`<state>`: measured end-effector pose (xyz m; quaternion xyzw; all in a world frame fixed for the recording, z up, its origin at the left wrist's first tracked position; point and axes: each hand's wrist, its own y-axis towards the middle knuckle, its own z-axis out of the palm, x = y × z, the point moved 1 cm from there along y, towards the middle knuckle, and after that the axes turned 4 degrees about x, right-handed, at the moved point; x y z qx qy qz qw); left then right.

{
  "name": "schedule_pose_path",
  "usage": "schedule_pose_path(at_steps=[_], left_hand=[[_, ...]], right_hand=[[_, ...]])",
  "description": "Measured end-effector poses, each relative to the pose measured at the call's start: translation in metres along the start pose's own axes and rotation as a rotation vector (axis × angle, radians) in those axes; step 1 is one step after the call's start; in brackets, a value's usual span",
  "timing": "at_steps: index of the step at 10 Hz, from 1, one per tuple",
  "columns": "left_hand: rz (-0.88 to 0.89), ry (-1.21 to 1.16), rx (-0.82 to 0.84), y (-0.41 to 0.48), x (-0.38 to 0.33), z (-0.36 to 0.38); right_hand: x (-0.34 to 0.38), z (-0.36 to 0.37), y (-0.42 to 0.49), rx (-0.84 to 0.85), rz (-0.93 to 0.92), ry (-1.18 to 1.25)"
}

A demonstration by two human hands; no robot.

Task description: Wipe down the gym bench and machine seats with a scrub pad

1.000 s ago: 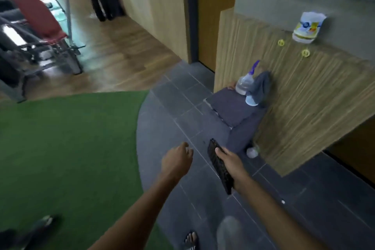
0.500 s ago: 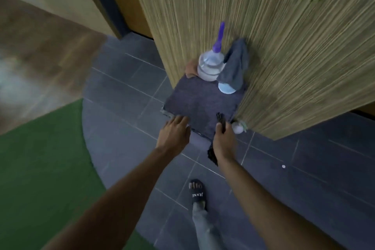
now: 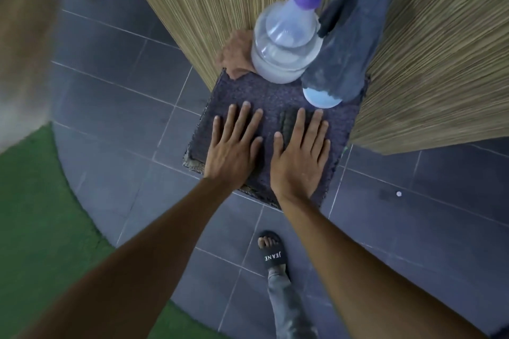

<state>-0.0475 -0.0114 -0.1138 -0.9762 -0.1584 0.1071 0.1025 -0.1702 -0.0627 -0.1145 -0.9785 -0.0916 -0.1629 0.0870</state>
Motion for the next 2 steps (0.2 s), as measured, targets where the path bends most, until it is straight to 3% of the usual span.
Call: schedule_pose_path(at_steps=[2], left_hand=[[-0.011, -0.081, 0.140, 0.002, -0.003, -0.031]], right_hand=[[0.002, -0.028, 0.001, 0.170, 0.011, 0.092]])
